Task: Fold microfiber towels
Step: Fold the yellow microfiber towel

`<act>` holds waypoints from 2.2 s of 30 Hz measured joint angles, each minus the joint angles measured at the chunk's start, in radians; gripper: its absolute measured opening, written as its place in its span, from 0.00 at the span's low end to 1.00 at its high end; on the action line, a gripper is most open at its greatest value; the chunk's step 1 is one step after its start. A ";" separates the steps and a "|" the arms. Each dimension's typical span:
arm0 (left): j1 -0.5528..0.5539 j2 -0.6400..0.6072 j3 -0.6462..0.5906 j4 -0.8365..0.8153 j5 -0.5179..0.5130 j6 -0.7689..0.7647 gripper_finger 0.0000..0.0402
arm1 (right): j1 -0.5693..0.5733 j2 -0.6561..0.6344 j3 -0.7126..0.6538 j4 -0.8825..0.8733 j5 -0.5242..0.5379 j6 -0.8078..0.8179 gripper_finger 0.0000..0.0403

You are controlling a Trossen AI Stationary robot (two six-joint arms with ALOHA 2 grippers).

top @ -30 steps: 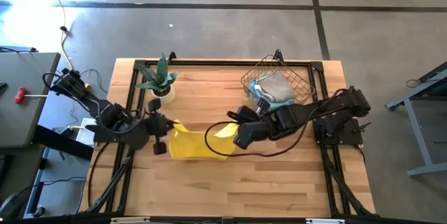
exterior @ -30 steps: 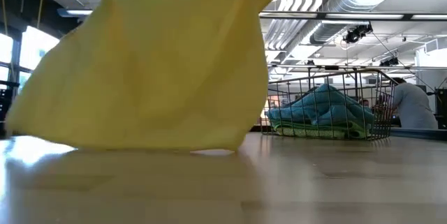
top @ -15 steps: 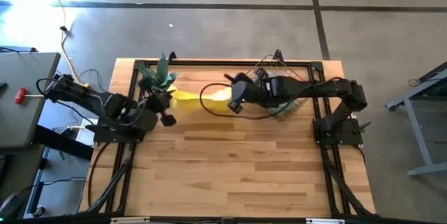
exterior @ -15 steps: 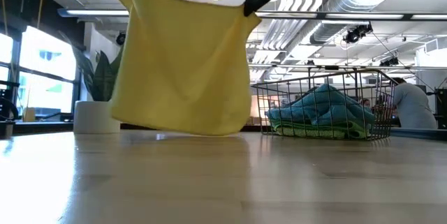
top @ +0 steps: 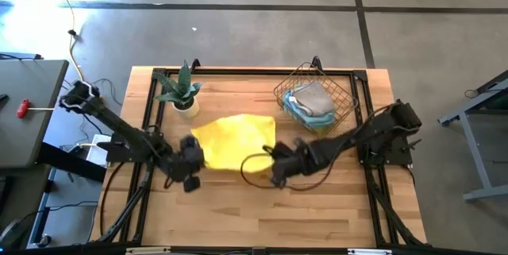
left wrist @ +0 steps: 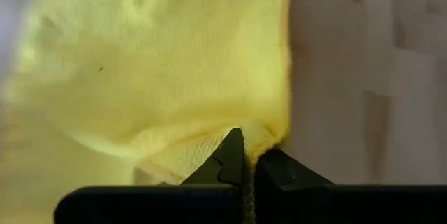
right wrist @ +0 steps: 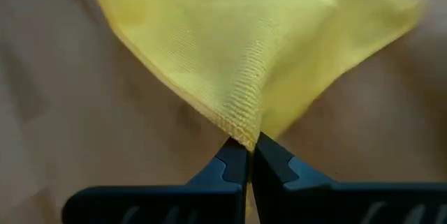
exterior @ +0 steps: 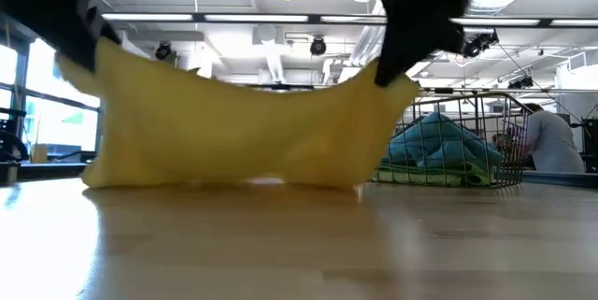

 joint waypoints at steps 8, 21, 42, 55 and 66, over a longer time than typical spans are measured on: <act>-0.105 0.228 -0.034 0.386 0.184 -0.074 0.00 | 0.107 0.005 -0.174 0.333 -0.149 0.007 0.00; -0.079 0.347 0.040 0.404 0.650 -0.059 0.00 | 0.115 0.027 -0.176 0.303 -0.310 -0.246 0.04; 0.009 0.300 0.044 -0.184 0.363 -0.162 0.00 | -0.140 0.029 -0.175 0.277 -0.052 -1.086 0.02; 0.068 0.301 0.044 -0.321 0.306 -0.118 0.00 | -0.253 0.073 -0.174 0.316 -0.042 -1.246 0.02; 0.075 0.301 0.044 -0.375 0.184 -0.106 0.00 | -0.287 0.083 -0.174 0.398 -0.037 -1.279 0.02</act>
